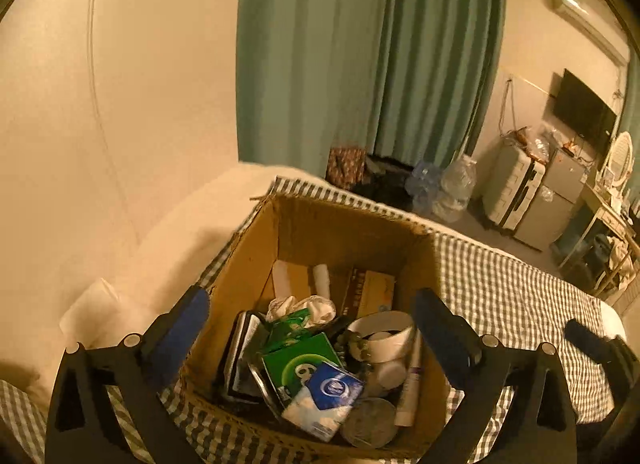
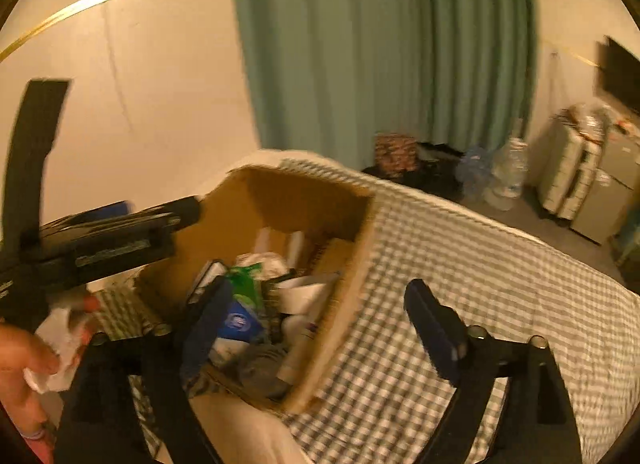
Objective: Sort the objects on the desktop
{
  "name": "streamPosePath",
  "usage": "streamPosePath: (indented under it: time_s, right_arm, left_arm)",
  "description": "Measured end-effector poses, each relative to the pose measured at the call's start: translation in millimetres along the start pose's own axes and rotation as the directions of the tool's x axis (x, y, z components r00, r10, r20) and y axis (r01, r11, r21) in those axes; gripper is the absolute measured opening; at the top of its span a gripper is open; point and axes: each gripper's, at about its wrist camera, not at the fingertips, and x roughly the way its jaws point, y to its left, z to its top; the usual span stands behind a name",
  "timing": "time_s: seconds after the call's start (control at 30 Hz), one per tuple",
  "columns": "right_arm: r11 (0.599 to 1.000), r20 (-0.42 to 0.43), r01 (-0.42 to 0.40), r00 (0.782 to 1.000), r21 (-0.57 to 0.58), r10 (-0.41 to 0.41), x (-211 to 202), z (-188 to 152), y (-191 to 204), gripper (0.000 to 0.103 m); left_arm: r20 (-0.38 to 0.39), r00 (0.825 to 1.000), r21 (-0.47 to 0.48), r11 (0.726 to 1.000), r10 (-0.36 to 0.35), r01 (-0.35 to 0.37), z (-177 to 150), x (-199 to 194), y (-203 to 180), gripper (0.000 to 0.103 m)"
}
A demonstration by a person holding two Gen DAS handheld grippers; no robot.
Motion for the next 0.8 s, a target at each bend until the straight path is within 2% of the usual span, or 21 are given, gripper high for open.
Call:
streamPosePath:
  time_s: [0.1, 0.23, 0.37, 0.47, 0.67, 0.8]
  right_arm:
    - [0.997, 0.030, 0.047, 0.998, 0.064, -0.049, -21, -11, -21, 0.103]
    - [0.978, 0.011, 0.134, 0.990, 0.159, -0.138, -40, -40, -46, 0.103]
    - [0.947, 0.000, 0.241, 0.969, 0.213, -0.247, -58, -68, -61, 0.103]
    - [0.933, 0.020, 0.292, 0.953, 0.210, -0.303, -72, -71, -65, 0.103]
    - [0.927, 0.029, 0.299, 0.949, 0.227, -0.313, -71, -69, -71, 0.103]
    - [0.927, 0.012, 0.295, 0.952, 0.231, -0.306, -60, -73, -72, 0.103]
  left_arm:
    - [0.017, 0.999, 0.030, 0.999, -0.031, 0.031, -16, -12, -13, 0.103]
    - [0.027, 0.998, 0.064, 0.996, -0.059, 0.058, -35, -18, -40, 0.103]
    - [0.096, 0.995, 0.170, 0.985, -0.035, 0.018, -56, -28, -69, 0.103]
    - [0.072, 0.995, 0.195, 0.979, -0.071, 0.056, -64, -29, -83, 0.103]
    - [0.062, 0.996, 0.232, 0.972, -0.056, 0.040, -67, -26, -91, 0.103]
    - [0.043, 0.997, 0.213, 0.976, -0.058, 0.047, -65, -24, -87, 0.103]
